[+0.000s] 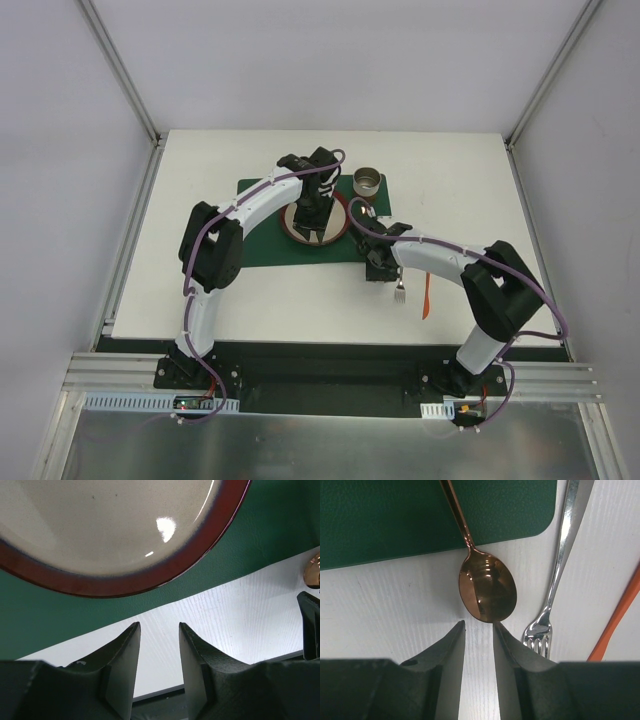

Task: Set the dinner table for one person
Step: Pick up the spoon from the center of the board.

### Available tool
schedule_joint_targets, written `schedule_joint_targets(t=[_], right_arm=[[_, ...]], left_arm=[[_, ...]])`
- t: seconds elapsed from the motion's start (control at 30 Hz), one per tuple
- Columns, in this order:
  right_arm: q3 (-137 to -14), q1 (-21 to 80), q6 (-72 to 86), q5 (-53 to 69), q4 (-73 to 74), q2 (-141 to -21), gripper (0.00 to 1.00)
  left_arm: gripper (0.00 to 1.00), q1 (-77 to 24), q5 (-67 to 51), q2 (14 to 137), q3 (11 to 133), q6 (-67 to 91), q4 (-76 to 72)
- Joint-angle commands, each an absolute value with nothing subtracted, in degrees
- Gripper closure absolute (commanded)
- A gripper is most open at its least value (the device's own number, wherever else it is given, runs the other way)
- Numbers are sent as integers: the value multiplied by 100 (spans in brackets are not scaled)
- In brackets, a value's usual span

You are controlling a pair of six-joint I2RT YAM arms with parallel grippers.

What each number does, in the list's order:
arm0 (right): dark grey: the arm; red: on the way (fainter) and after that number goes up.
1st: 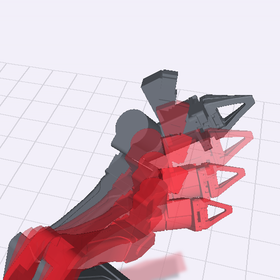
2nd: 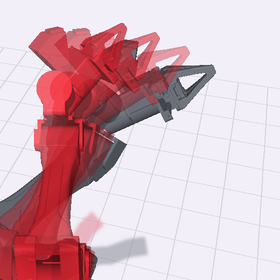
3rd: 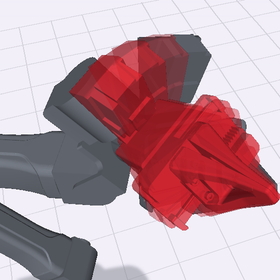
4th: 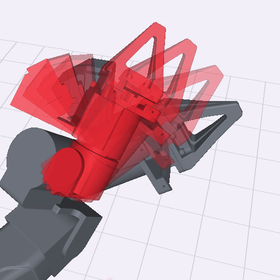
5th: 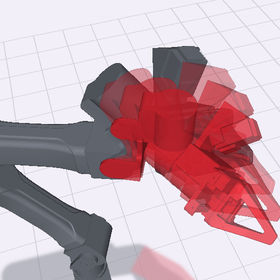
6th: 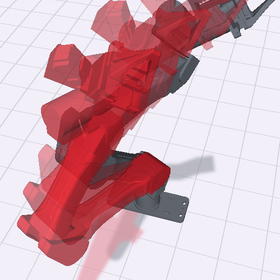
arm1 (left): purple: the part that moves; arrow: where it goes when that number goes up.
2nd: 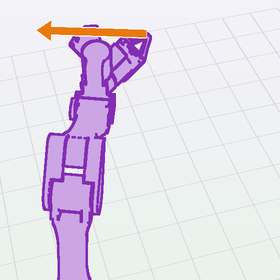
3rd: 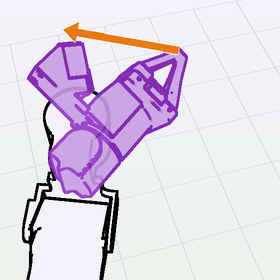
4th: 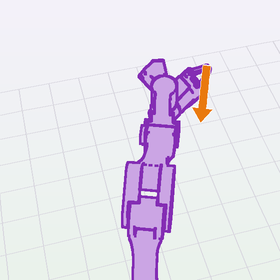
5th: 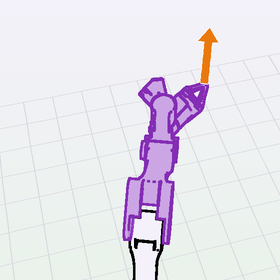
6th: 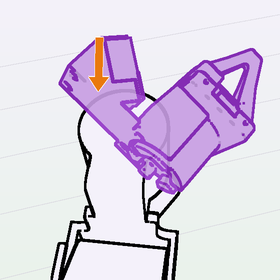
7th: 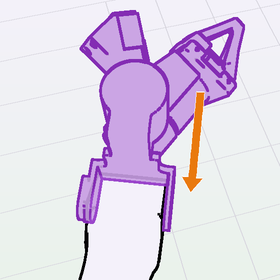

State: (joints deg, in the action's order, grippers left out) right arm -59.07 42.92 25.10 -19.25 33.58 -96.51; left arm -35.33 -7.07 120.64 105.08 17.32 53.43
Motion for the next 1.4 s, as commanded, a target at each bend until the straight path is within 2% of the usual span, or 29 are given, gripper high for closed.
schedule_joint_targets(t=[0.0,1.13,1.37], right_arm=[[-5836,4315,2654,-2136,3392,-9703,68],[-6434,3920,1749,-2883,3876,-10591,68],[-6407,3920,1714,-3067,4025,-10468,68]], left_arm=[[64,-3586,-598,11812,10556,1688,5572],[67,-3586,-431,11944,10714,1714,5774],[68,-3586,-466,12023,10828,1731,5809]])
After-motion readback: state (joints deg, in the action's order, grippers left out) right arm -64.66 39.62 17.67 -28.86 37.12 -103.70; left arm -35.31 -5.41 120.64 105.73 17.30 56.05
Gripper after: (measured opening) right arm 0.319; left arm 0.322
